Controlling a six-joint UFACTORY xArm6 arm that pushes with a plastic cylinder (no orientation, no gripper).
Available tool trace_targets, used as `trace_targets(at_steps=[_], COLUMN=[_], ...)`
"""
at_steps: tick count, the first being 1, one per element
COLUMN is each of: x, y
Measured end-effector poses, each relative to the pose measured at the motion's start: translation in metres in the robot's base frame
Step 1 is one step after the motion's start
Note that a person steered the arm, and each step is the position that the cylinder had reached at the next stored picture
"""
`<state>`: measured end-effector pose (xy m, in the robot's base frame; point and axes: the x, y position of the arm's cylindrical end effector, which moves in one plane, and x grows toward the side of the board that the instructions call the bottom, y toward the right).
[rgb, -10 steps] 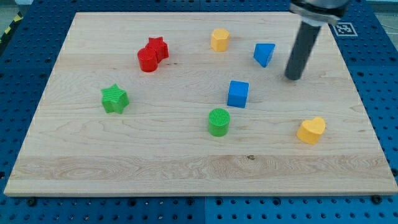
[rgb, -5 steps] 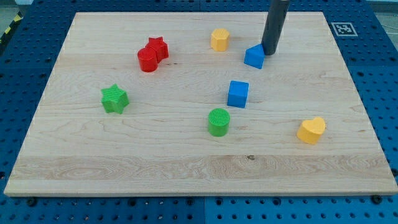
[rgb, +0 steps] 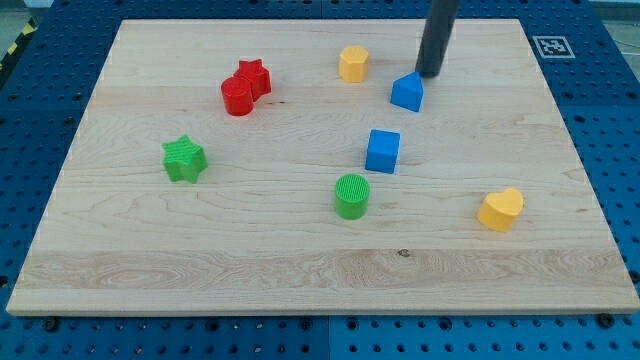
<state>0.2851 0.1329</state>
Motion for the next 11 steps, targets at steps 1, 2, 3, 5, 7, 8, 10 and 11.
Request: trace_targets(at_steps=[1, 2, 3, 5, 7, 8, 10, 11], x=[0.02, 0.049, 0.065, 0.101, 0.129, 0.117, 0.094, 0.054], y=[-0.035, -0.025, -0.013, 0.015, -0.007, 0.018, 0.026, 0.02])
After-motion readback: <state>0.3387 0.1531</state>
